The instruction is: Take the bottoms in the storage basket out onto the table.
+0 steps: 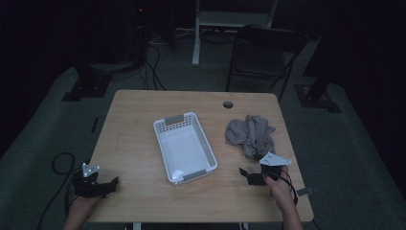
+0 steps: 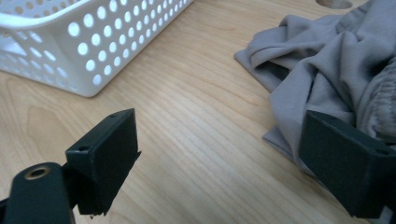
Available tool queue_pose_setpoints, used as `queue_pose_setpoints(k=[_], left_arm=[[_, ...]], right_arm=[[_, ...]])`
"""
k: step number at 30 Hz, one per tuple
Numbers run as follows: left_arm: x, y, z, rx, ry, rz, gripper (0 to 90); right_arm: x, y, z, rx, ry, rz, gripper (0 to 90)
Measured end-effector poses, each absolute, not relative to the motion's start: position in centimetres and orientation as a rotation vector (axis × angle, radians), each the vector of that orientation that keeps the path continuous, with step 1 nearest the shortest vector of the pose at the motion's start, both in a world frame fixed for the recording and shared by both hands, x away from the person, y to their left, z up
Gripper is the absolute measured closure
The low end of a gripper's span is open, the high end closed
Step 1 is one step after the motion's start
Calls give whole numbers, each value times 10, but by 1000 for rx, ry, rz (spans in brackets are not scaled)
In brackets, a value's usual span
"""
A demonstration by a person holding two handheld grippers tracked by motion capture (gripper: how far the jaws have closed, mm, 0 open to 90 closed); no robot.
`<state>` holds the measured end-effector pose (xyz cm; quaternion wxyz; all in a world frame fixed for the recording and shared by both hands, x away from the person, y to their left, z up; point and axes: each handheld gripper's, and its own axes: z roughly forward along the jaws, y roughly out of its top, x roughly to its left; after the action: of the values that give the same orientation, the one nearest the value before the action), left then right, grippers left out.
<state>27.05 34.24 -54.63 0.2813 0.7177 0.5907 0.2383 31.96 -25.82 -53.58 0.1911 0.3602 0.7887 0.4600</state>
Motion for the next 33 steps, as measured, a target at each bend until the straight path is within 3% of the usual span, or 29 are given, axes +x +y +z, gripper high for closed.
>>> queue_pose_setpoints(k=[33], left_arm=[[270,342,-546,1923,1583,638,8]], right_arm=[[304,-259,-549,765,2571,1109,118]])
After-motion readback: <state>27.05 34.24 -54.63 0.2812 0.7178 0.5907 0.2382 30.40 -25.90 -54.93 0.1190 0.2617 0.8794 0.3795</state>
